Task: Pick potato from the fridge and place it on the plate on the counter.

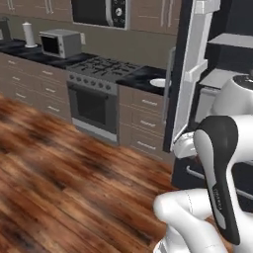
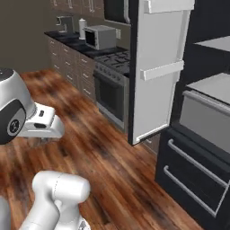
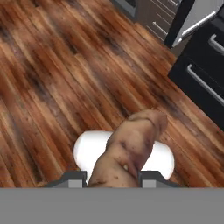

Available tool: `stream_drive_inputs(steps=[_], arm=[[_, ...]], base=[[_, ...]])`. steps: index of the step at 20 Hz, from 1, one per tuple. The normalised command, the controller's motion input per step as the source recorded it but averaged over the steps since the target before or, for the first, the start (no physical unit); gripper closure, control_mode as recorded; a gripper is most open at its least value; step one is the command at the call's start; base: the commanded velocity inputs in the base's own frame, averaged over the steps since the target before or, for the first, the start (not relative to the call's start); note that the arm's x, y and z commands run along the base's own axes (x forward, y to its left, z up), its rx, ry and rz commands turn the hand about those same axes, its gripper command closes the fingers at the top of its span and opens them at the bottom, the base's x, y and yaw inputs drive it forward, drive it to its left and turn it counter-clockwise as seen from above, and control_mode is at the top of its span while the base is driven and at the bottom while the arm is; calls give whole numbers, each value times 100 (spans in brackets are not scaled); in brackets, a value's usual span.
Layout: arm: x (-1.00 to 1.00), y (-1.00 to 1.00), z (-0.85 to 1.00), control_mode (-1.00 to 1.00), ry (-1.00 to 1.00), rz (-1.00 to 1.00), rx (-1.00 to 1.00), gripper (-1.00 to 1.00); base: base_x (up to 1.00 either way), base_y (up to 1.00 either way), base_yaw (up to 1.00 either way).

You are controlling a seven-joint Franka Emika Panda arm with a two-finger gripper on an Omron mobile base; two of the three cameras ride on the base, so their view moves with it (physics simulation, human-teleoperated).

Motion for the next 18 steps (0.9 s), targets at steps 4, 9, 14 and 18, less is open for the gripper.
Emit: stream_drive_inputs(steps=[4, 9, 14, 18], arm=[[0, 0, 0, 100, 0, 0, 0, 100], [0, 0, 0, 100, 0, 0, 0, 100], [0, 0, 0, 100, 0, 0, 0, 100], [0, 0, 0, 100, 0, 0, 0, 100]], base=[[61, -1, 67], [100, -23, 31], [100, 3, 15], [100, 43, 10]])
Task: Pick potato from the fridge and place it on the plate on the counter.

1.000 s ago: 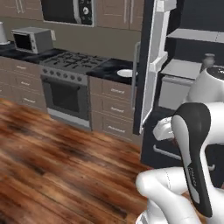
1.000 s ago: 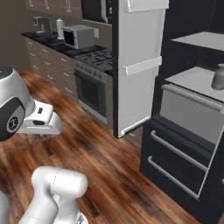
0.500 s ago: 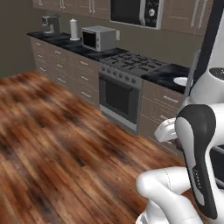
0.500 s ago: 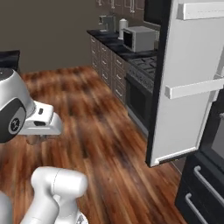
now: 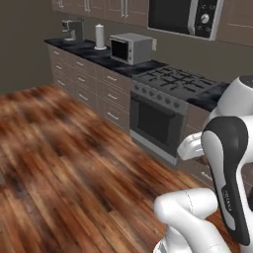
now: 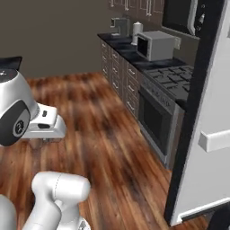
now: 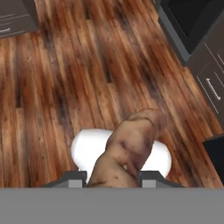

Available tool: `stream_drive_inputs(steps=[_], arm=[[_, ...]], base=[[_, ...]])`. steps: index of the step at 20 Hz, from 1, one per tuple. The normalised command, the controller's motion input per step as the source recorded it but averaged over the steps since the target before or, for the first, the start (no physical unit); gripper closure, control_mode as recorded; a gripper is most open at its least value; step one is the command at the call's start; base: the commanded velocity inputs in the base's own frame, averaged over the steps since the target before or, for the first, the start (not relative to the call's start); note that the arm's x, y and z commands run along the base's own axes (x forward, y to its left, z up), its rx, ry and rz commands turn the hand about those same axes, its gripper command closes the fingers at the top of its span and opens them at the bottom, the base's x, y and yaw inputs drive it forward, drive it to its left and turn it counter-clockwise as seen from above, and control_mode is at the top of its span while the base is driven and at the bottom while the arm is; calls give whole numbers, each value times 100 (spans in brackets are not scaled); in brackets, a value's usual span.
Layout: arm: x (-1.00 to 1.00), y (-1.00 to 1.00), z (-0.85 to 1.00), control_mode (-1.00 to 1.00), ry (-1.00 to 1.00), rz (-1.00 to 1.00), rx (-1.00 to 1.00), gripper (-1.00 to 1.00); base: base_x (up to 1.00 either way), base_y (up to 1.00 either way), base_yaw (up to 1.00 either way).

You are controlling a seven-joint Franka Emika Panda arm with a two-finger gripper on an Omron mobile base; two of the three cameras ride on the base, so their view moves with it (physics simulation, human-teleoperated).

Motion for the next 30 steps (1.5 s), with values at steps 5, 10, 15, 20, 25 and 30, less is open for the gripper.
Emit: stream_drive_inputs(steps=[5, 10, 15, 20, 25, 30], arm=[[0, 0, 0, 100, 0, 0, 0, 100], [0, 0, 0, 100, 0, 0, 0, 100], [0, 0, 0, 100, 0, 0, 0, 100], [0, 0, 0, 100, 0, 0, 0, 100], [0, 0, 0, 100, 0, 0, 0, 100], [0, 0, 0, 100, 0, 0, 0, 100]], base=[[93, 73, -17], [80, 77, -48], [66, 68, -59], [56, 61, -64], [54, 53, -65], [52, 29, -65]])
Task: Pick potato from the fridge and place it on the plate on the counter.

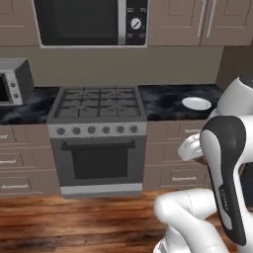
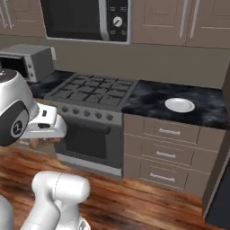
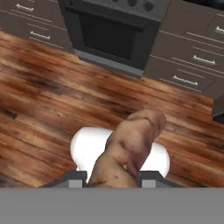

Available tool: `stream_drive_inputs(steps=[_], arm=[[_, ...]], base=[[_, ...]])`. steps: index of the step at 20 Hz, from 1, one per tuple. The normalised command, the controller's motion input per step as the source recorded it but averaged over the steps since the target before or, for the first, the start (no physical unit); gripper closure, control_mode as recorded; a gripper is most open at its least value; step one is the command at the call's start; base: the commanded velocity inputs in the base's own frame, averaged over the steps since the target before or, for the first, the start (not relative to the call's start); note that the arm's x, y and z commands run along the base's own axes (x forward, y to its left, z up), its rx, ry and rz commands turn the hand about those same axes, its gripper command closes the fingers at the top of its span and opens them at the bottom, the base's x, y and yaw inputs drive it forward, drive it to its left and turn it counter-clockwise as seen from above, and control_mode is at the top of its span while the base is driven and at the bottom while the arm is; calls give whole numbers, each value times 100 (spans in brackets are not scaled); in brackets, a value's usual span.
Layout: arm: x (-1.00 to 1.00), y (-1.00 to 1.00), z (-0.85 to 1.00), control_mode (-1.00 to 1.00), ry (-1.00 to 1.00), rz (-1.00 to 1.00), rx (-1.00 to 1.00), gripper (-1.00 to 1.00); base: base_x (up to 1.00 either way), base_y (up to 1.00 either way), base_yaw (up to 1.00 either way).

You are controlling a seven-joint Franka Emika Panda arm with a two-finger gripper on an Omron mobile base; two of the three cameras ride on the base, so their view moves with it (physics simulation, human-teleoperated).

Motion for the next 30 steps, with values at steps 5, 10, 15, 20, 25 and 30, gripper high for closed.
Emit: stream_drive_inputs(steps=[5, 10, 15, 20, 25, 30], arm=[[0, 0, 0, 100, 0, 0, 0, 100], [0, 0, 0, 100, 0, 0, 0, 100], [0, 0, 0, 100, 0, 0, 0, 100], [0, 0, 0, 100, 0, 0, 0, 100], [0, 0, 0, 100, 0, 0, 0, 100], [0, 0, 0, 100, 0, 0, 0, 100]], base=[[70, -3, -57], [99, -29, -26], [100, -56, -2], [70, -76, 1], [60, -40, 1], [60, -10, 5]])
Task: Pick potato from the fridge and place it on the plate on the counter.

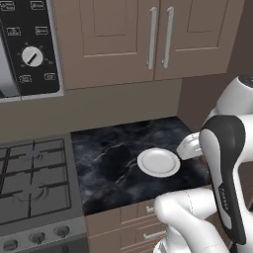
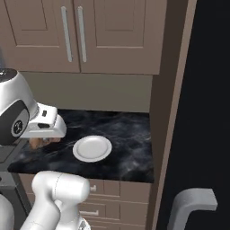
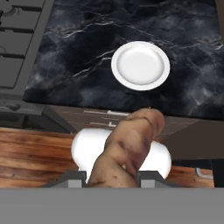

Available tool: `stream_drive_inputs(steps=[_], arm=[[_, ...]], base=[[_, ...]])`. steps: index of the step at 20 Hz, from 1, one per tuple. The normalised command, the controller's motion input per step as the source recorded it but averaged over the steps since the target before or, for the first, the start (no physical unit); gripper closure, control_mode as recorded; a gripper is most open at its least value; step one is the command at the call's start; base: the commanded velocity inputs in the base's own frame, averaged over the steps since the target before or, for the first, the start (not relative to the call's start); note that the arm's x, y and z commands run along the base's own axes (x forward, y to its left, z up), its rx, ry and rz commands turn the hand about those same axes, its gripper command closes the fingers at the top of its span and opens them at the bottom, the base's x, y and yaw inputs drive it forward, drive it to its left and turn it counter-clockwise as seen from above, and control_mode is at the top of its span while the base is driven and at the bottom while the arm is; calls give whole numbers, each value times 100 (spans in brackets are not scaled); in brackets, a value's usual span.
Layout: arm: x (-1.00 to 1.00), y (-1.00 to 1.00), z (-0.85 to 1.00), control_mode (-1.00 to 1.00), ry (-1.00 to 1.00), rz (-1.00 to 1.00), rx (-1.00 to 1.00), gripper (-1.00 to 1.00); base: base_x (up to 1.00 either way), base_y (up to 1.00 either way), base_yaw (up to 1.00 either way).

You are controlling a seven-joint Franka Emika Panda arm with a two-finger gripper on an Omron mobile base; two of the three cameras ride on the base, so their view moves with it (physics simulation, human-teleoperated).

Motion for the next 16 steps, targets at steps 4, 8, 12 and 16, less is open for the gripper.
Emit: stream_drive_inputs(steps=[4, 8, 12, 16], arm=[[0, 0, 0, 100, 0, 0, 0, 100], [0, 0, 0, 100, 0, 0, 0, 100], [0, 0, 0, 100, 0, 0, 0, 100], [0, 0, 0, 100, 0, 0, 0, 100]], base=[[52, -10, 5], [35, -19, 7], [21, -16, 6], [24, -20, 5]])
